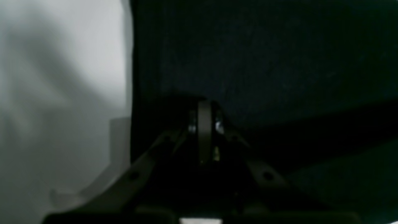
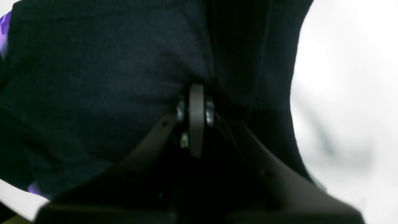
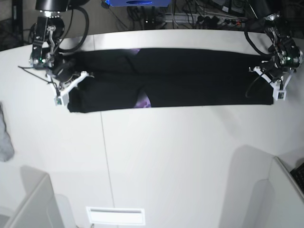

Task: Fold the T-shirt properly
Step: 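Grasp both ends of the folded strip with both grippers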

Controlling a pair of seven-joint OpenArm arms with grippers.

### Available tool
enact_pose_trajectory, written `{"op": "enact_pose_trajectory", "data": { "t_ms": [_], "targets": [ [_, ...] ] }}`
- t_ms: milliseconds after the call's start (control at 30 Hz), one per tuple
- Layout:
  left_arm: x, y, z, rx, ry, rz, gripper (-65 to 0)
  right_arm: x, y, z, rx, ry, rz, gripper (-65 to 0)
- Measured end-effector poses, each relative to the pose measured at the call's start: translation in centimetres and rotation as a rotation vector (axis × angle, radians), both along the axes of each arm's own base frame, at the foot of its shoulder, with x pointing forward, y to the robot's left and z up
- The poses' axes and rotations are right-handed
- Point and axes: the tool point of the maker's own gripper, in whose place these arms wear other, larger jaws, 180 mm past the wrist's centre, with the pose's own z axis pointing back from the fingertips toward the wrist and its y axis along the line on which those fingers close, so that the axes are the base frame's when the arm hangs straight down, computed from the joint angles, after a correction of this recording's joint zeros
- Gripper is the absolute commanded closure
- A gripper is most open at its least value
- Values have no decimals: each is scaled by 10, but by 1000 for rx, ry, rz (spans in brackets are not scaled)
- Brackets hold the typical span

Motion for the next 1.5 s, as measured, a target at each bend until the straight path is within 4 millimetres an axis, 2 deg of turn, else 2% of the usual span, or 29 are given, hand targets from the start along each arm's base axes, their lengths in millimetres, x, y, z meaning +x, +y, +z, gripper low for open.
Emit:
{"op": "enact_pose_trajectory", "data": {
  "t_ms": [200,333,400,467,567,667,700,767,833,900,933,1033,1133,1167,1300,1433,1500],
  "targets": [
    [41,-10,4,-30,-37,-8,0,41,-10,-1,-19,-57,-30,0],
    [46,-12,16,-18,9,-16,0,41,-11,13,-73,-60,-7,0],
    [52,-8,37,-3,-38,7,0,46,-8,33,-90,-121,4,0],
    [60,11,69,46,-103,56,0,59,-3,54,-84,-197,6,0],
    [64,31,113,130,-160,92,0,64,7,67,-58,-238,-4,0],
    [59,31,131,168,-195,45,0,59,7,85,-69,-289,-15,0],
    [52,37,131,182,-189,39,0,56,6,93,-81,-310,-25,0],
    [30,53,127,205,-157,65,0,47,10,100,-83,-329,-24,0],
    [4,68,119,221,-99,112,0,37,21,99,-63,-319,-8,0],
    [-9,75,115,222,-81,143,0,31,29,96,-37,-311,-7,0],
    [-13,77,115,223,-76,151,-63,26,30,92,-33,-298,-8,0],
    [-14,80,109,200,-122,161,-349,12,28,80,-42,-248,-15,0],
    [-18,79,91,160,-120,155,-594,11,33,80,-25,-252,-17,0],
    [-23,78,80,140,-91,164,-650,11,34,80,-22,-249,-16,0],
    [-29,73,44,41,-54,195,-650,10,31,79,-31,-245,-16,0],
    [-17,62,19,-56,-53,209,-650,9,32,78,-29,-241,-17,0],
    [-7,52,16,-79,-67,174,-650,8,33,77,-28,-238,-14,0]
  ]
}}
